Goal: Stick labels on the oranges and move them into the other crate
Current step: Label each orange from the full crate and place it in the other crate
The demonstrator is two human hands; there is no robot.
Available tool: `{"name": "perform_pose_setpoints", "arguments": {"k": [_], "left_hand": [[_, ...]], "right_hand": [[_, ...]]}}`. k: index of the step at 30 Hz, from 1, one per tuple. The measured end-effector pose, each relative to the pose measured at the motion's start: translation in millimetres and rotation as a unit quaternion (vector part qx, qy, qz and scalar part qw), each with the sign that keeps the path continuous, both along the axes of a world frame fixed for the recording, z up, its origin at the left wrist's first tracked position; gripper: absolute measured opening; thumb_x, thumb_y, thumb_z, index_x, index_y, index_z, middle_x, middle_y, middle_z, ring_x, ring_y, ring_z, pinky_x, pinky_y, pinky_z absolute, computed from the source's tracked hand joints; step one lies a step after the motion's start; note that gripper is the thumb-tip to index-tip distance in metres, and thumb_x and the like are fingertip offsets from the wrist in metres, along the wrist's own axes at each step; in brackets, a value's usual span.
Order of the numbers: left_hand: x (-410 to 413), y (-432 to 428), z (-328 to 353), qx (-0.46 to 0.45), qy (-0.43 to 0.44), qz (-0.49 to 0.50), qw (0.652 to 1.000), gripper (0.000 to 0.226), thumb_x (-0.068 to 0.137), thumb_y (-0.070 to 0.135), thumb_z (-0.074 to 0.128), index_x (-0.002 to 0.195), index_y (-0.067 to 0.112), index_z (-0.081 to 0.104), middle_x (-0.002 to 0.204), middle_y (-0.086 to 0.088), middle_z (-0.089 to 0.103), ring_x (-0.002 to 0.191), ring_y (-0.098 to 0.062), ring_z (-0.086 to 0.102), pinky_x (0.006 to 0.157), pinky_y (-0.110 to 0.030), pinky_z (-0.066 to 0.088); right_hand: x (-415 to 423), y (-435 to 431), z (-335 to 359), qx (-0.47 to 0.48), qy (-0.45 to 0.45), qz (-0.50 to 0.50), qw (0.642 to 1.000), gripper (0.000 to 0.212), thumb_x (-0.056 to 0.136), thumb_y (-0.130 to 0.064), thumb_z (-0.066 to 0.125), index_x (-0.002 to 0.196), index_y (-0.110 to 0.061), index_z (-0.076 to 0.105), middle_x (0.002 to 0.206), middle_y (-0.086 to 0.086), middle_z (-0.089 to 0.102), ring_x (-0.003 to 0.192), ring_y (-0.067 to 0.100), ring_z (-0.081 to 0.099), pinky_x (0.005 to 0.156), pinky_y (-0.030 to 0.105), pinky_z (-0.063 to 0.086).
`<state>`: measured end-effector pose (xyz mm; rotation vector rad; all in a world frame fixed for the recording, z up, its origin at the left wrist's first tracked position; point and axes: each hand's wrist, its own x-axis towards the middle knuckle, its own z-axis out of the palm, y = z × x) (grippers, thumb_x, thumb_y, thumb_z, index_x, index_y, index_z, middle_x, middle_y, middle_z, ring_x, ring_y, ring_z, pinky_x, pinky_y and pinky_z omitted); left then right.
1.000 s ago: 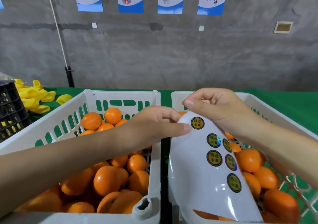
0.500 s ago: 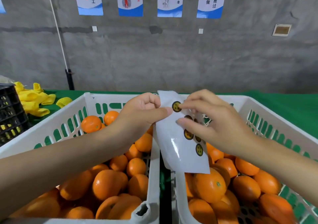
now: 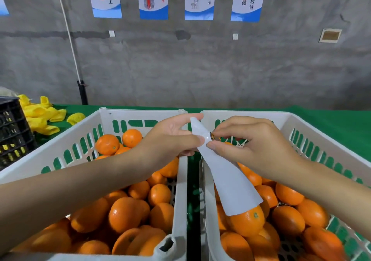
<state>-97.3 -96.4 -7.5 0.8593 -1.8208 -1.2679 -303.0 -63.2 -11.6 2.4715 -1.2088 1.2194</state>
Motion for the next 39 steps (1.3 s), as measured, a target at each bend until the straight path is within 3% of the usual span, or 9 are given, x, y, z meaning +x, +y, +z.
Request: {"name": "perform_pose_setpoints", "arguments": {"k": [8,12,19,21,23,27,32,36,39], "left_hand": [[1,2,-2,-0.063,-0.041,0.003,0.997,0.043,0.096,0.013,0.062,0.119,0.049,0.057,0.083,-0.044,0.053,0.076,-0.047,0.056,0.092,-0.05,0.05],[2,1,-4,-0.061,-0.051,-0.012,0.997,0.042,0.095,0.016,0.063,0.122,0.049,0.057,0.089,-0.046,0.057,0.09,-0.059,0.057,0.092,-0.044,0.051],[4,-4,-4,-0.064,-0.078,-0.022,0.995,0.05,0.097,0.013,0.062,0.128,0.05,0.051,0.097,-0.042,0.061,0.098,-0.06,0.057,0.096,-0.069,0.045],[4,-6,-6,-0.07,-0.094,-0.029,0.993,0.055,0.097,0.012,0.062,0.135,0.048,0.045,0.09,-0.035,0.066,0.084,-0.047,0.064,0.094,-0.058,0.052],[5,-4,-6,-0.088,-0.101,-0.064,0.989,0.062,0.097,0.011,0.061,0.148,0.037,0.036,0.07,-0.013,0.071,0.058,-0.011,0.063,0.076,-0.032,0.059],[4,4,-2,-0.101,-0.072,-0.139,0.983,0.065,0.095,0.014,0.063,0.148,0.035,0.033,0.074,-0.015,0.073,0.051,-0.004,0.063,0.057,-0.012,0.05],[6,-5,-5,-0.098,-0.066,-0.077,0.99,0.061,0.094,0.022,0.066,0.145,0.04,0.036,0.089,-0.006,0.079,0.089,-0.025,0.074,0.098,-0.036,0.054],[7,-24,-4,-0.053,-0.031,-0.036,0.997,0.022,0.098,0.033,0.054,0.12,0.03,0.06,0.085,-0.001,0.077,0.066,-0.009,0.067,0.06,-0.02,0.052],[21,-47,-4,-0.094,-0.192,0.031,0.976,0.024,0.103,0.019,0.047,0.098,0.029,0.068,0.07,0.007,0.071,0.056,-0.009,0.056,0.051,-0.022,0.044]], "right_hand": [[0,2,0,0.032,0.014,0.002,0.999,0.02,0.089,-0.026,0.066,0.093,-0.012,0.079,0.094,-0.003,0.073,0.089,0.016,0.067,0.076,0.043,0.055],[2,4,-1,0.039,0.029,0.0,0.999,0.023,0.089,-0.024,0.061,0.093,-0.012,0.08,0.094,-0.004,0.074,0.089,0.014,0.067,0.077,0.04,0.055],[1,-2,1,0.062,-0.071,-0.023,0.995,0.021,0.091,-0.013,0.06,0.076,-0.013,0.074,0.079,-0.003,0.069,0.077,0.012,0.061,0.068,0.034,0.049],[1,-2,3,0.056,-0.133,-0.04,0.989,0.022,0.094,-0.013,0.059,0.077,-0.015,0.073,0.078,-0.004,0.067,0.076,0.011,0.06,0.066,0.027,0.047],[2,-2,5,0.065,-0.191,-0.038,0.979,0.023,0.096,-0.016,0.056,0.081,-0.021,0.071,0.081,-0.006,0.067,0.08,0.009,0.06,0.066,0.02,0.046],[6,-3,4,0.126,-0.227,-0.006,0.966,0.023,0.1,-0.03,0.047,0.095,-0.032,0.07,0.086,-0.001,0.067,0.081,0.016,0.061,0.07,0.031,0.048],[7,-7,1,0.155,-0.284,-0.027,0.946,0.026,0.096,-0.034,0.047,0.088,-0.019,0.066,0.09,0.023,0.058,0.071,0.02,0.052,0.062,0.033,0.042],[5,-9,0,0.157,-0.273,-0.039,0.948,0.03,0.102,-0.032,0.045,0.084,-0.03,0.069,0.09,0.017,0.062,0.084,0.026,0.057,0.071,0.035,0.044],[6,-6,2,0.167,-0.239,-0.022,0.956,0.032,0.097,-0.045,0.046,0.079,-0.033,0.069,0.088,0.026,0.06,0.079,0.029,0.056,0.07,0.032,0.041]]}}
